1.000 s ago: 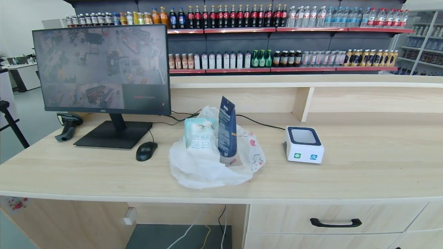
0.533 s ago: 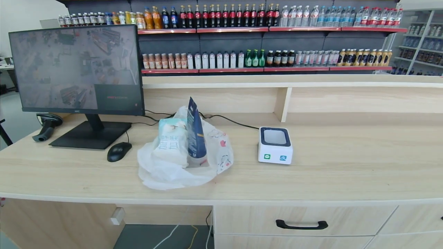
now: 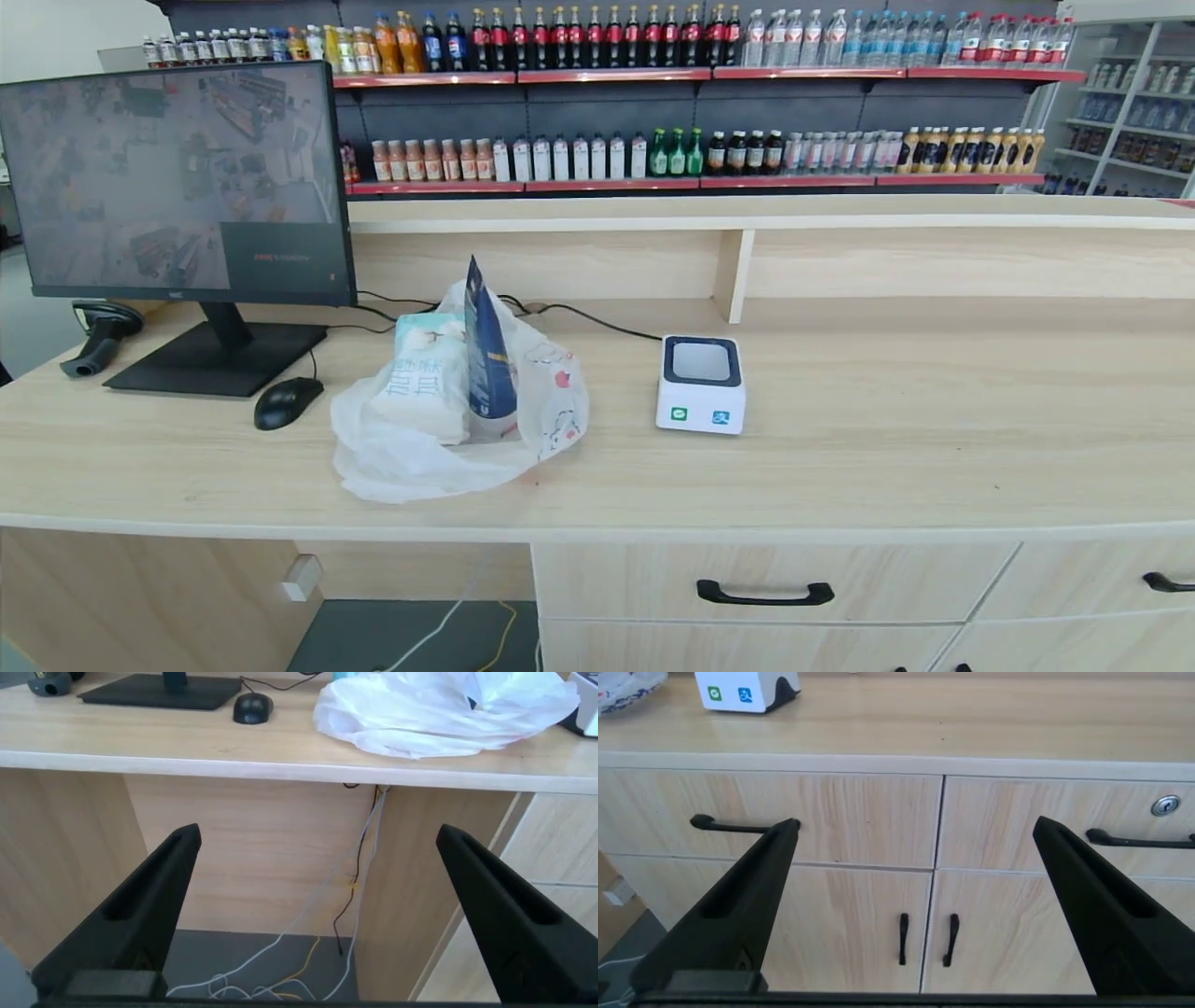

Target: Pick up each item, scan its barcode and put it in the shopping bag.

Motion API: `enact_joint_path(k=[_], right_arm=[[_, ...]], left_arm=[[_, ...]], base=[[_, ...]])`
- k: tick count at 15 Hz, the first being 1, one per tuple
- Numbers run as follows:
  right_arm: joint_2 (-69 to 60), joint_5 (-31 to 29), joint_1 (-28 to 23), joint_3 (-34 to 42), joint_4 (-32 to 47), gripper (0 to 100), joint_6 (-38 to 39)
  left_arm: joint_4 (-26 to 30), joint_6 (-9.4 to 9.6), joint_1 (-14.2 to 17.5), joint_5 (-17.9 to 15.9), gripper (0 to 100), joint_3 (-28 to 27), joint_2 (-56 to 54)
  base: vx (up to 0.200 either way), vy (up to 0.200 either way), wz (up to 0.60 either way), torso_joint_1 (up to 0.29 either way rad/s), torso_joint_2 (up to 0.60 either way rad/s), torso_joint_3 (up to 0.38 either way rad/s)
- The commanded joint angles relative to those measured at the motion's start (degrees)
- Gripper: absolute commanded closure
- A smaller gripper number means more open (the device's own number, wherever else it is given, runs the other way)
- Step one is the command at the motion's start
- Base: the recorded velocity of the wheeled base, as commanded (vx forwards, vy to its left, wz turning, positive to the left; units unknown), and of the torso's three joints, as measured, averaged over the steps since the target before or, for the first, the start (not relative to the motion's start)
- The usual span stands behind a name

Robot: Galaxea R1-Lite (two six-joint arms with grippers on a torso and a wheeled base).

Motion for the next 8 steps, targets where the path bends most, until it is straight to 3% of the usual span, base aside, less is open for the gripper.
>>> enact_joint_path(k=[1, 7, 8], right_arm=[[0.1, 0.01, 0.04, 0.0, -0.04, 0, -0.01], [0.1, 0.01, 0.04, 0.0, -0.04, 0, 0.07], [0.1, 0.01, 0.04, 0.0, -0.04, 0, 0.07]], left_arm=[[-0.11, -0.49, -0.01, 0.12, 0, 0.0, -0.02], [-0.11, -0.31, -0.01, 0.12, 0, 0.0, -0.02], [-0.11, -0.31, -0.01, 0.03, 0, 0.0, -0.02]], base=[[-0.2, 0.0, 0.0, 0.012, 0.01, 0.002], [-0.2, 0.0, 0.0, -0.003, 0.0, 0.004], [0.0, 0.0, 0.0, 0.0, 0.0, 0.0]])
